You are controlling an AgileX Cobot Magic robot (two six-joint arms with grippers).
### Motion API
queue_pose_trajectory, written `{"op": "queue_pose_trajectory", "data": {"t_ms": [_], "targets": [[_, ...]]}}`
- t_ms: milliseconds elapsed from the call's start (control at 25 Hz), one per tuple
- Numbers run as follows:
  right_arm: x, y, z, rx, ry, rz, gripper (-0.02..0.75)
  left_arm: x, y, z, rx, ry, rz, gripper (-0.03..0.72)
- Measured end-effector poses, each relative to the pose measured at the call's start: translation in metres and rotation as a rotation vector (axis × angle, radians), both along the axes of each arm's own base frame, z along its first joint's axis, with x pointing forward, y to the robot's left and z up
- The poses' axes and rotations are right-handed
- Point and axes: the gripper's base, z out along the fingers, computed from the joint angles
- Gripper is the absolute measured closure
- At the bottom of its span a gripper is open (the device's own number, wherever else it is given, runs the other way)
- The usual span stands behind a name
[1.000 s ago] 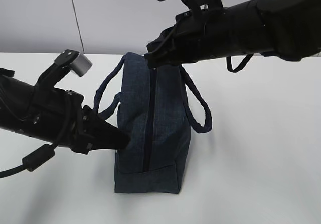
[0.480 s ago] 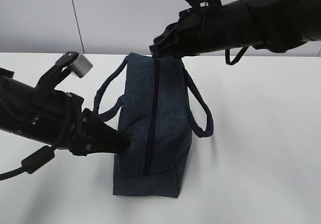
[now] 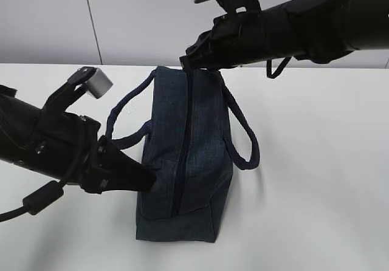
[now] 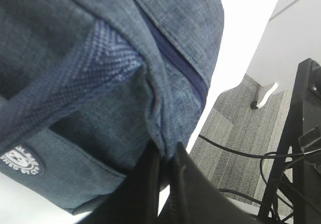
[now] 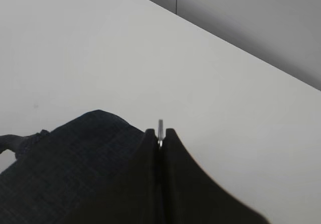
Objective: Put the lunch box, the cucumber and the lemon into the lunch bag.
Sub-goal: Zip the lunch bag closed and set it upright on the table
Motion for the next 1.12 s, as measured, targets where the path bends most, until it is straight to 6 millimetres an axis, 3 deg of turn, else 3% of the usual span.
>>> {"op": "queue_pose_trajectory", "data": {"t_ms": [440,560,800,1120], "targets": [[0.001,0.0,0.001,0.005,0.001,0.002,0.738,0.001,0.0,0.0,-0.005,0.007,0.026,0.678],[0.001,0.0,0.001,0.006,0.002,0.002,0.738,0.002,0.0,0.0,-0.008,0.009,0.031,0.614],[0.001,0.0,0.0,0.006,0.004,0.005,0.738,0.002,0.0,0.0,-0.009,0.015,0.041,0.41],[0.0,0.001,0.0,0.009,0.012,0.017,0.738,-0.004,0.003,0.018,-0.038,0.041,0.105,0.377]]}}
